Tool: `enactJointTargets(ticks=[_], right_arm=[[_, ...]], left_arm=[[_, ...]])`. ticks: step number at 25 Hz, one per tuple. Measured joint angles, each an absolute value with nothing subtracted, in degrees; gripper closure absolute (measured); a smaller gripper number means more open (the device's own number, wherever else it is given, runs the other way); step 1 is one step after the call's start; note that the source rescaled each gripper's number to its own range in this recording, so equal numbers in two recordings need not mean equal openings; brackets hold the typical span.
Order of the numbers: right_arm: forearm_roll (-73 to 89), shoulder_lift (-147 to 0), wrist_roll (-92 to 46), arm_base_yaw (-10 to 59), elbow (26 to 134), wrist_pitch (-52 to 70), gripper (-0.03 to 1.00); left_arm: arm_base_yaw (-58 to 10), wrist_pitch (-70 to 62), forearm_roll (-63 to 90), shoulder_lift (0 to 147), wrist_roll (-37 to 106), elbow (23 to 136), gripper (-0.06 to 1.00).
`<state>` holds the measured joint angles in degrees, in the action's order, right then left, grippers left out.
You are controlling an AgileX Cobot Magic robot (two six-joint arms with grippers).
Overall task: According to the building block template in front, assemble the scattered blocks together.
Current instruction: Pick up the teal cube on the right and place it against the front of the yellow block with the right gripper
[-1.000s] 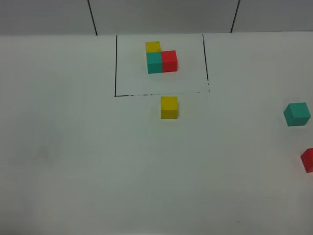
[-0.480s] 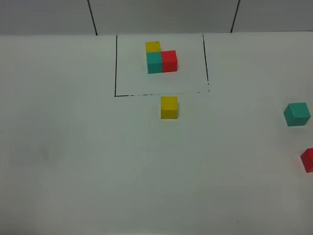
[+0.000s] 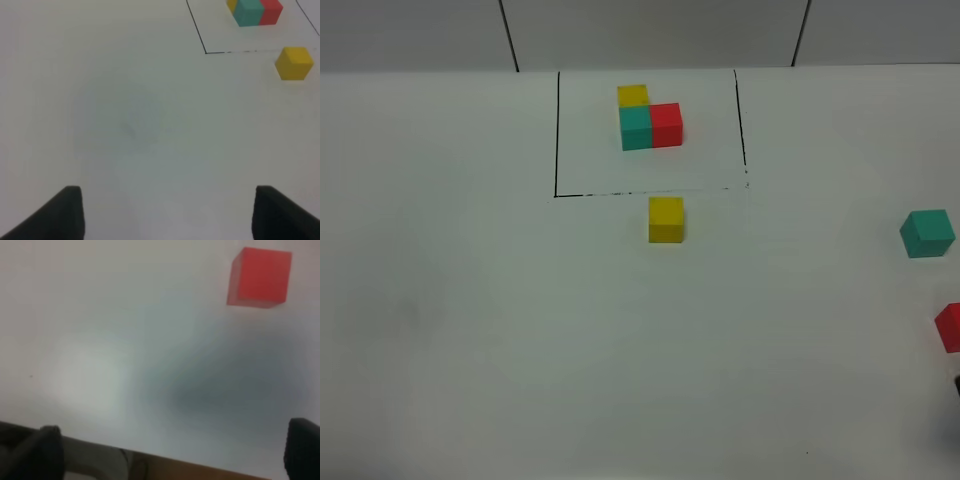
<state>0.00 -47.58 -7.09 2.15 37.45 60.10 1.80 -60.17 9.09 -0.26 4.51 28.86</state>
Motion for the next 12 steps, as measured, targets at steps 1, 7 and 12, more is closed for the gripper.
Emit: enactJointTargets(ticks=[1,7,12], right_arm=[[-0.7,-49.2,-7.1,2.1,38.7,59.5,0.20],[-7.6,-57.8,-4.6,2.1,44.3,57.2,0.20],[-7.8,-68.4,-4.2,2.1,48.3,49.5,0.19]], left_arm=[[1.8,-60.2,9.1,-0.2,4.5,28.9,0.33],[1.8,-60.2,9.1,-0.2,4.5,28.9,0.33],[1.8,-60.2,9.1,-0.2,4.5,28.9,0.33]])
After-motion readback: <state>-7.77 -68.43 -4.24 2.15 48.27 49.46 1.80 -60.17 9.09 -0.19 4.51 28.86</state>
